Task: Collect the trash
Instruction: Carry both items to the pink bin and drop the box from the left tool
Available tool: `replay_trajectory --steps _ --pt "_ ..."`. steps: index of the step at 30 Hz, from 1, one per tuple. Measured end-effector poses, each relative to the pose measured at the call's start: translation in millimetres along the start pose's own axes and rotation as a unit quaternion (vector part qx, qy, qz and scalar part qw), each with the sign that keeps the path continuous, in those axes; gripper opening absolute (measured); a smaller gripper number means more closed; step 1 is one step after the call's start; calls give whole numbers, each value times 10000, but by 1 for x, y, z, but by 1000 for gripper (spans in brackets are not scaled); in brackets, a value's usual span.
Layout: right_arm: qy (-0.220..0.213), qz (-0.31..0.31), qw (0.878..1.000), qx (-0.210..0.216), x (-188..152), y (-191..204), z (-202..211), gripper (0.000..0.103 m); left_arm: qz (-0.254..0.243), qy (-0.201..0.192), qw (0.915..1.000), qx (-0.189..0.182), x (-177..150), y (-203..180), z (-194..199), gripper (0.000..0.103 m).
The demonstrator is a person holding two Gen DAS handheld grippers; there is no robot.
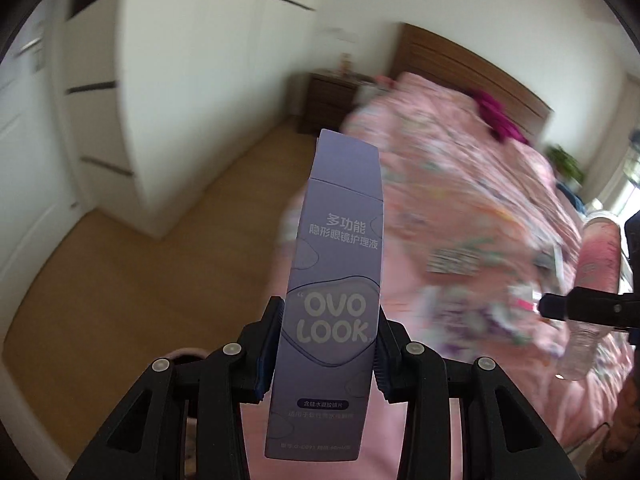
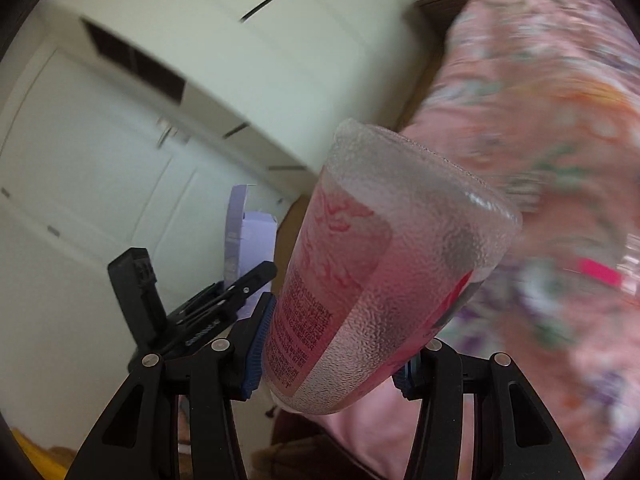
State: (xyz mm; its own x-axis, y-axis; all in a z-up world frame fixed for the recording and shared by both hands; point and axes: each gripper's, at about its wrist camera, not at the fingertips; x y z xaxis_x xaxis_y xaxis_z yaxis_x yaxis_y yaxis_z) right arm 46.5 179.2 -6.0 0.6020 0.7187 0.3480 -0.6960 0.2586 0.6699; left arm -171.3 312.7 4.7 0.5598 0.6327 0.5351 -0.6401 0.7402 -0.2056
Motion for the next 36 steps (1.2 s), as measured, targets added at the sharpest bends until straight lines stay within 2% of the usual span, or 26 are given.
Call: replay_trajectory --steps 3,7,13,17,21,36 --pt "314 250 9991 126 12 34 -46 50 325 46 9989 344 -10 45 3 41" --pt "741 512 9956 254 24 70 -106 50 796 350 9934 742 -32 111 -9 41" --pt "1259 730 9890 252 31 103 -177 50 1328 980 9816 963 -65 178 -52 41" --pt "1382 725 9876 170 36 107 -198 50 1461 1268 9772 877 -73 194 -88 41" --pt "1370 637 9885 79 38 100 -201 50 1465 1460 9748 839 -77 200 -114 41" --pt "1583 460 9863 -109 43 96 -238 50 1533 1972 9651 788 -78 226 -174 42"
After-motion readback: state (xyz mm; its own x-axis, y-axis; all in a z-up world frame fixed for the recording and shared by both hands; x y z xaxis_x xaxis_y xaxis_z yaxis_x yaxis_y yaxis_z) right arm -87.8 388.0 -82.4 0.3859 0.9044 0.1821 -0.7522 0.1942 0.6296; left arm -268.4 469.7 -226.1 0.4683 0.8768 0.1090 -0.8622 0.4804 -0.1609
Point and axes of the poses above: each gripper's, at about its wrist camera, not at the fingertips, and z roughly against the way its jaws point, y to its left, x to its top, and after that the axes turned 9 degrees about y, right-handed
